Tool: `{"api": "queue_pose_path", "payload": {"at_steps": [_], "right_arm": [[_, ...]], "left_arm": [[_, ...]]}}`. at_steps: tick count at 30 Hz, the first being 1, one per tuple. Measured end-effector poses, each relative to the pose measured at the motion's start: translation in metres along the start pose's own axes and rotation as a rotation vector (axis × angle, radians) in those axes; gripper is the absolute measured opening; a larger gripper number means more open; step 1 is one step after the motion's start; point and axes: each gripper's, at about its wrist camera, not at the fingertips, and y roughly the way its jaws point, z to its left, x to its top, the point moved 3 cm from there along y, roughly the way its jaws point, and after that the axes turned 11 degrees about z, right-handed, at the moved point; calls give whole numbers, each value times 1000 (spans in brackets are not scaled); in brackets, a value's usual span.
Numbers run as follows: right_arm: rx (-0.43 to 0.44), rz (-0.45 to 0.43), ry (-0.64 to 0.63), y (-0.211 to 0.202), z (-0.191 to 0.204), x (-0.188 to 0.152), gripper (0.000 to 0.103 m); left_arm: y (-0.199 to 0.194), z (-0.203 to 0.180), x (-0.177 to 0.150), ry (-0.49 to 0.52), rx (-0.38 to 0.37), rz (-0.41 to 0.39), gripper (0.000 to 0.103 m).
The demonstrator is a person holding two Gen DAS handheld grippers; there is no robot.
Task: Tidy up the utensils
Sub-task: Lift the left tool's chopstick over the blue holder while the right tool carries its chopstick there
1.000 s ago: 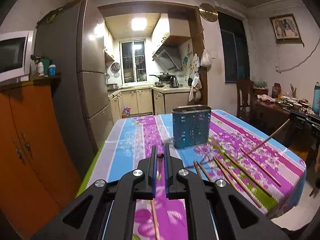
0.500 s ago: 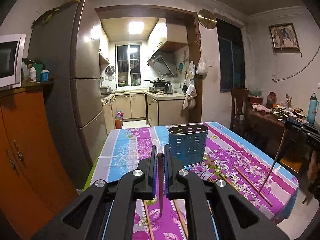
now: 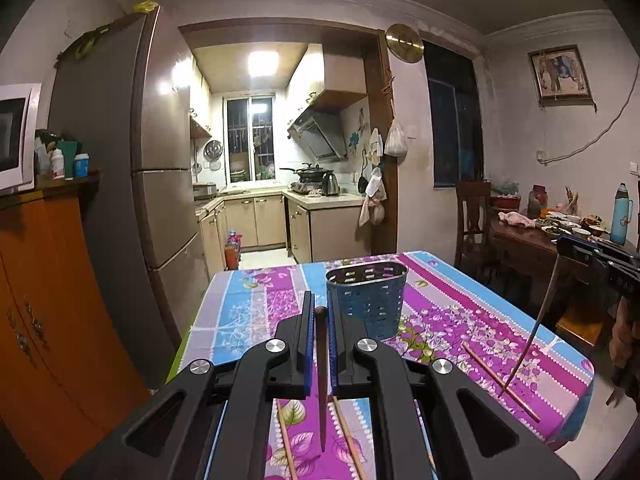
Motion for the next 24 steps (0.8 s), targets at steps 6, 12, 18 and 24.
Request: {"api": "queue_pose_path", "payload": {"at_steps": [6,12,18,24], "right_arm": [[24,-6,-5,16,-3,18,5],[21,-44,-15,45,-8,61,5],[-4,-124,-9,80,-22,125,5],[-18,-181,28,116,-41,164,5]], "left_arm": [[16,-5,20,7,-19,-24,7],[36,-9,70,23,-34,-93,7],[67,-10,150,-1,-42,-200,7],[106,-22,199,-13,-50,-266,7]]}}
